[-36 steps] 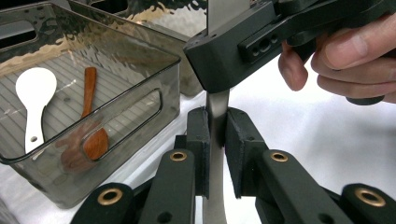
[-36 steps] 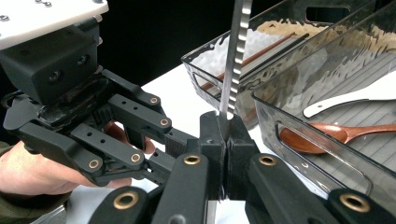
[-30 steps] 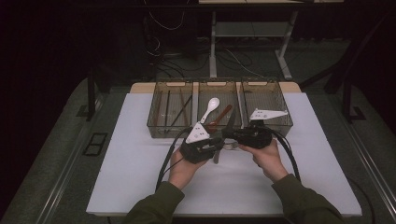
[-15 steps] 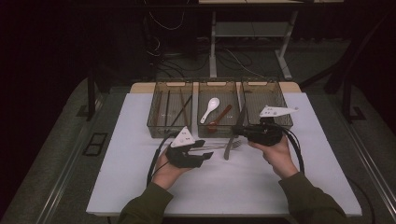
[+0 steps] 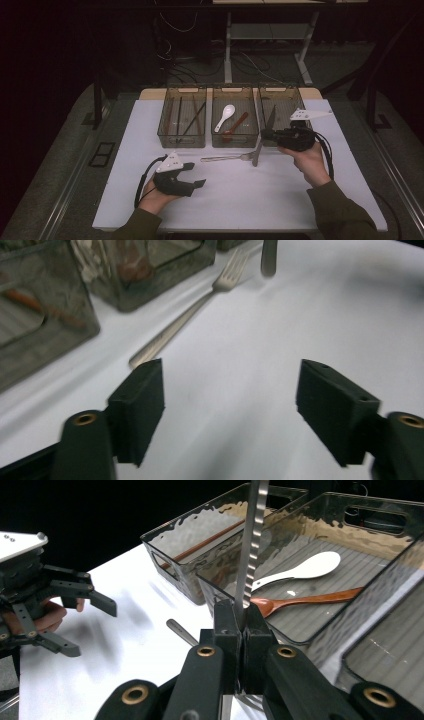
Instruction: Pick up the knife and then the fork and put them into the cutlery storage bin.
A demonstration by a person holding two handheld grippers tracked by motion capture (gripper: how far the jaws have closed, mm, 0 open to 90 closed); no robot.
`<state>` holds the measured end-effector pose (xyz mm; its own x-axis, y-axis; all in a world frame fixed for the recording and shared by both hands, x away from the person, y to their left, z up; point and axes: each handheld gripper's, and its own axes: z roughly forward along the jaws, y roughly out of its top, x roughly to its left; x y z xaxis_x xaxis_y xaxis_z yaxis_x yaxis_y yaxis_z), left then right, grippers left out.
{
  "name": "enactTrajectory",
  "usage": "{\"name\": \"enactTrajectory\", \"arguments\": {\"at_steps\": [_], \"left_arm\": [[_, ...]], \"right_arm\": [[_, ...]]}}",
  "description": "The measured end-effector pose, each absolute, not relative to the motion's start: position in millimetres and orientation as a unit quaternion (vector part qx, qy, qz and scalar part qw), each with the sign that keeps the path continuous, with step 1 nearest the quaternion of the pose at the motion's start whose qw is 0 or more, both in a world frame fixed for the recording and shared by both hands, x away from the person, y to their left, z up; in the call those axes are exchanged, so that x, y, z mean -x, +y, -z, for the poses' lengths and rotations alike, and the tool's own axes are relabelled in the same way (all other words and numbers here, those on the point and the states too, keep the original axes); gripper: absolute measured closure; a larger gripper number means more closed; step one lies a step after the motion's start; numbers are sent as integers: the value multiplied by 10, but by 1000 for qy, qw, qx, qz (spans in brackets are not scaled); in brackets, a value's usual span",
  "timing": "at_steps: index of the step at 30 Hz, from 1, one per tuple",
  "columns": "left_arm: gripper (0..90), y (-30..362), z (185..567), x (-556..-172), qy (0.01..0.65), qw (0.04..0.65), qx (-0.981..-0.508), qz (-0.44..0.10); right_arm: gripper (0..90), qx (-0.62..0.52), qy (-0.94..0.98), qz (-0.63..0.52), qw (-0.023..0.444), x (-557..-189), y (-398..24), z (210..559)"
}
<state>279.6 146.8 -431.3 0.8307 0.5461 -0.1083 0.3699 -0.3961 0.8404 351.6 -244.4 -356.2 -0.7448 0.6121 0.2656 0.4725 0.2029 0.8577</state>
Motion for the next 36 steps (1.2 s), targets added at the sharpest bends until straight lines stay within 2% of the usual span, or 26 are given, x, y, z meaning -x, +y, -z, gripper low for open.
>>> {"name": "enactTrajectory", "arguments": {"at_steps": [6,10,13,36], "left_arm": [[152,1585,4377,-2716,287,475,-825,-103],[49,1601,4405,-2727,296,475,-823,-92],[9,1593,4419,-2737,295,473,-825,-89],[0,1555,4416,-2728,289,470,-831,-78]], "right_arm": [[881,-354,773,-522,70,-3542,-2559,3515],[881,-358,773,-519,73,-3552,-2640,3460],[881,-361,770,-521,77,-3569,-2736,3408],[882,-388,748,-517,151,-3811,-3202,3001]]}}
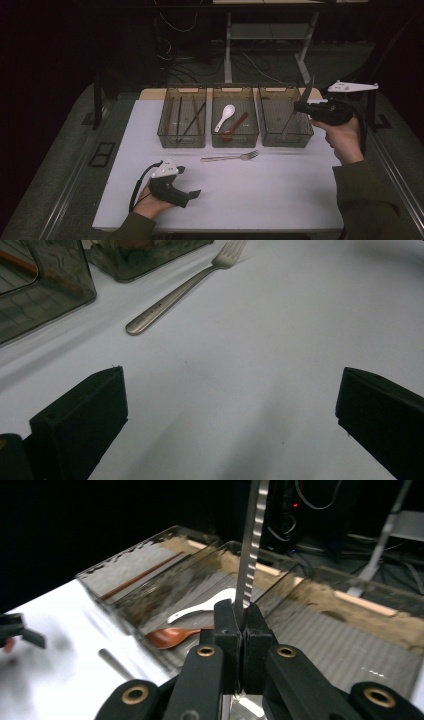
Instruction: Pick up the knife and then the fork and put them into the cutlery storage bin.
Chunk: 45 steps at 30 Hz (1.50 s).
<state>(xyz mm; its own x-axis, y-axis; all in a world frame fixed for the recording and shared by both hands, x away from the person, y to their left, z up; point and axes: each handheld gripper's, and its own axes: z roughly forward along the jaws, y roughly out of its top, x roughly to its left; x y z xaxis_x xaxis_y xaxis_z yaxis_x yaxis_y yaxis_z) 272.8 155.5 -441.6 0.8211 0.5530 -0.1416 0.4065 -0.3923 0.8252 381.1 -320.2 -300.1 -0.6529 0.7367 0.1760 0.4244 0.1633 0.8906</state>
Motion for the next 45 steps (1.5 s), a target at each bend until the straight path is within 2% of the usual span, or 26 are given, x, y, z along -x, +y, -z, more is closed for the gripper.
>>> {"name": "enactTrajectory", "arguments": {"at_steps": [8,15,23,45], "left_arm": [[0,1554,4418,-2722,291,467,-831,-82],[6,1551,4417,-2721,293,469,-829,-81],[5,1546,4423,-2722,294,466,-831,-81],[6,1539,4425,-2719,292,466,-832,-72]], "right_arm": [[883,-409,741,-500,184,-4000,-3361,2914],[883,-429,741,-479,193,-4165,-3452,2974],[883,-447,754,-442,190,-4281,-3516,3143],[882,-470,781,-384,148,-4283,-3587,3417]]}}
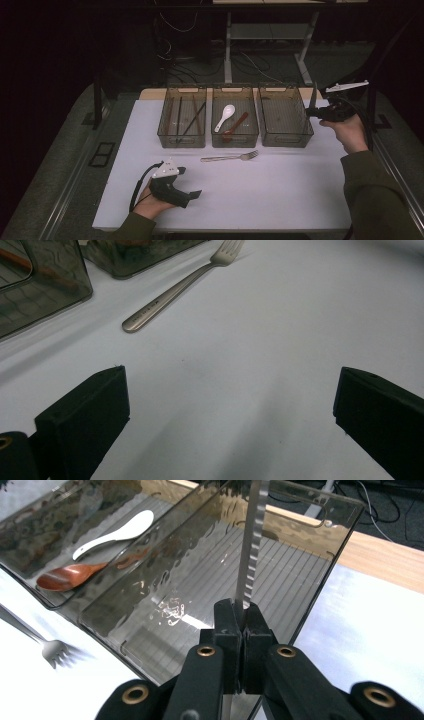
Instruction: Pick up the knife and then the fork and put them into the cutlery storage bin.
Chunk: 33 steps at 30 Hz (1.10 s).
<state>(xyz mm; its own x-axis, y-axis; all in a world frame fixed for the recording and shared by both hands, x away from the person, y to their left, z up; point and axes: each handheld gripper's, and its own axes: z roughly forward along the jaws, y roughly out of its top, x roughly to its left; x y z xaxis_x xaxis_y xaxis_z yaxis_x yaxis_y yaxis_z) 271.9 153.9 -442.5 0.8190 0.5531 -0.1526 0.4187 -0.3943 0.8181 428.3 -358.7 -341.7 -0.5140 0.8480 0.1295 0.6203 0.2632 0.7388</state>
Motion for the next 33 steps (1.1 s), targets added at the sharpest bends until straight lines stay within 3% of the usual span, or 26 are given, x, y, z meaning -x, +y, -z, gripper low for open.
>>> {"name": "enactTrajectory", "arguments": {"at_steps": [33], "left_arm": [[6,1539,4419,-2705,284,468,-834,-74]], "right_arm": [[882,-475,792,-355,144,-4860,-3122,3790]]}}
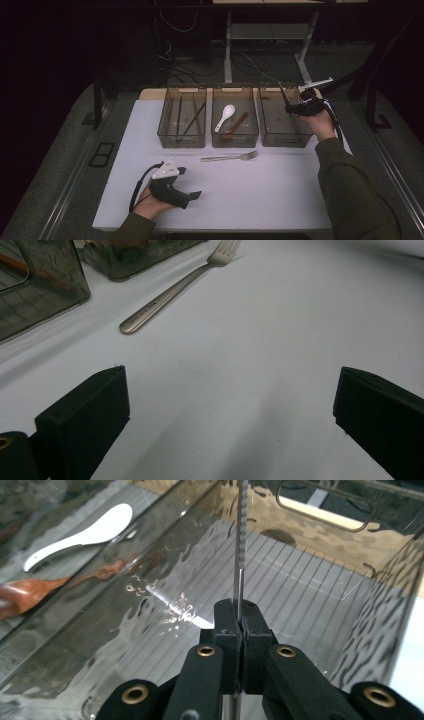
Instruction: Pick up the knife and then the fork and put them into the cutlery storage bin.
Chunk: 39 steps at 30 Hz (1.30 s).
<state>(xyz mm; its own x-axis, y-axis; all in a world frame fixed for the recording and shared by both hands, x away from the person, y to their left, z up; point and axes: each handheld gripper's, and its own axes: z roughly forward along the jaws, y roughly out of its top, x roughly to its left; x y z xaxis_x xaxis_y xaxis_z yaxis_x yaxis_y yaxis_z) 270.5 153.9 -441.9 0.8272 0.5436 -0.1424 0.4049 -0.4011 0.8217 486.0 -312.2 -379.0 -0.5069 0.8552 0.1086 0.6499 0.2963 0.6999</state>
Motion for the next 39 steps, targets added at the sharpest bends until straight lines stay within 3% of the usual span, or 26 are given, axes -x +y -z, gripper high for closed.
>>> {"name": "enactTrajectory", "arguments": {"at_steps": [15,24,28,39], "left_arm": [[6,1545,4421,-2695,283,469,-834,-74],[6,1542,4422,-2691,283,468,-834,-74],[6,1543,4421,-2690,283,468,-834,-74],[6,1538,4419,-2687,282,467,-835,-74]], "right_arm": [[867,-488,811,-290,141,-5027,-2915,3928],[669,-494,794,-332,128,-4987,-2982,3855],[511,-492,784,-358,120,-4922,-3029,3792],[241,-470,762,-413,166,-4549,-3030,3572]]}}
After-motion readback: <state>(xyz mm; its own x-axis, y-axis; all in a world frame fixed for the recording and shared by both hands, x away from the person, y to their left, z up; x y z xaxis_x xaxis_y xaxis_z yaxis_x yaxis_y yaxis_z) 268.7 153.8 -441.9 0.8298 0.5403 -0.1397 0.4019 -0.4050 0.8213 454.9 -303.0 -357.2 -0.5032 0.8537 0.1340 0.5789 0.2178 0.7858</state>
